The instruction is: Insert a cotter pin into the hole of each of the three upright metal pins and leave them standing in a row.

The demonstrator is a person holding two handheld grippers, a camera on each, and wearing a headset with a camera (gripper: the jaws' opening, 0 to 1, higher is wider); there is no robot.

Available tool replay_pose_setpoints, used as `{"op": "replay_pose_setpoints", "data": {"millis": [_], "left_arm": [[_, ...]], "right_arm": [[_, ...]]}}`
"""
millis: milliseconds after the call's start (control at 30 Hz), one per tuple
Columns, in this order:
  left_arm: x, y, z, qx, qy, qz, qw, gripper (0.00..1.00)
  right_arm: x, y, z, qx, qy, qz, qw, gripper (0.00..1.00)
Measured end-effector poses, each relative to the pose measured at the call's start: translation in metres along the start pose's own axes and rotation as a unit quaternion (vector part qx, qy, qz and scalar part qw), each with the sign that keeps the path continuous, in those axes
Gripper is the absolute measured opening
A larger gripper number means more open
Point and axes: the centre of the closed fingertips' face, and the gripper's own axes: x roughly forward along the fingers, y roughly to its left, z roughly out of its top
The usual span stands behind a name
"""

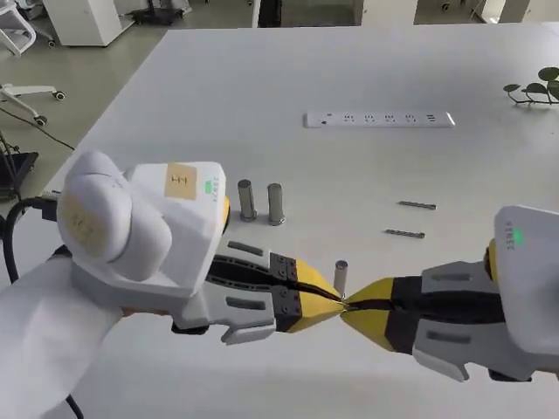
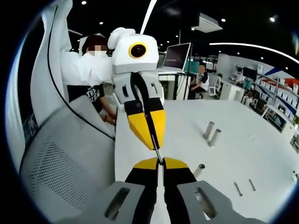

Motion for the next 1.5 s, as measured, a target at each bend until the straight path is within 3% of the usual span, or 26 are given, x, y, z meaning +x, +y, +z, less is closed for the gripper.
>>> {"op": "replay_pose_setpoints", "data": {"millis": [367,633,733,800,833,933,1000,1167,1300,1500], "left_arm": [[0.006,-0.008,-0.015,0.027,0.041,-0.024,0.9985,0.00],[0.008,-0.008,-0.014,0.020,0.033,-0.019,0.9991,0.00],[0.009,-0.001,-0.010,0.005,0.017,-0.005,0.9998,0.04],[0.010,0.001,-0.011,-0.002,0.013,-0.002,0.9999,0.12],[0.011,0.002,-0.012,-0.004,0.013,-0.002,0.9999,0.15],[0.014,0.007,-0.026,-0.005,0.041,0.009,0.9991,0.18],[0.015,0.012,-0.028,-0.024,0.033,0.021,0.9989,0.20],[0.019,0.030,-0.032,-0.042,0.023,0.058,0.9972,0.36],[0.027,0.046,-0.039,-0.051,0.026,0.085,0.9948,0.39],[0.037,0.067,-0.052,-0.082,0.031,0.115,0.9895,0.39]], "right_arm": [[-0.003,0.009,0.000,-0.023,0.005,0.024,0.9994,0.00],[-0.005,0.009,-0.003,-0.016,0.007,0.022,0.9996,0.00],[-0.005,0.005,-0.002,-0.010,0.001,0.014,0.9998,0.00],[-0.005,0.000,-0.001,-0.003,-0.006,0.006,1.0000,0.00],[-0.005,-0.001,0.000,-0.002,-0.007,0.005,1.0000,0.00],[-0.006,-0.012,-0.003,-0.001,-0.005,-0.007,1.0000,0.00],[-0.006,-0.019,-0.007,0.002,-0.003,-0.011,0.9999,0.00],[-0.007,-0.033,-0.024,0.001,0.013,-0.019,0.9997,0.00],[-0.005,-0.049,-0.041,0.002,0.033,-0.023,0.9992,0.00],[-0.002,-0.066,-0.052,0.001,0.051,-0.021,0.9985,0.00]]}}
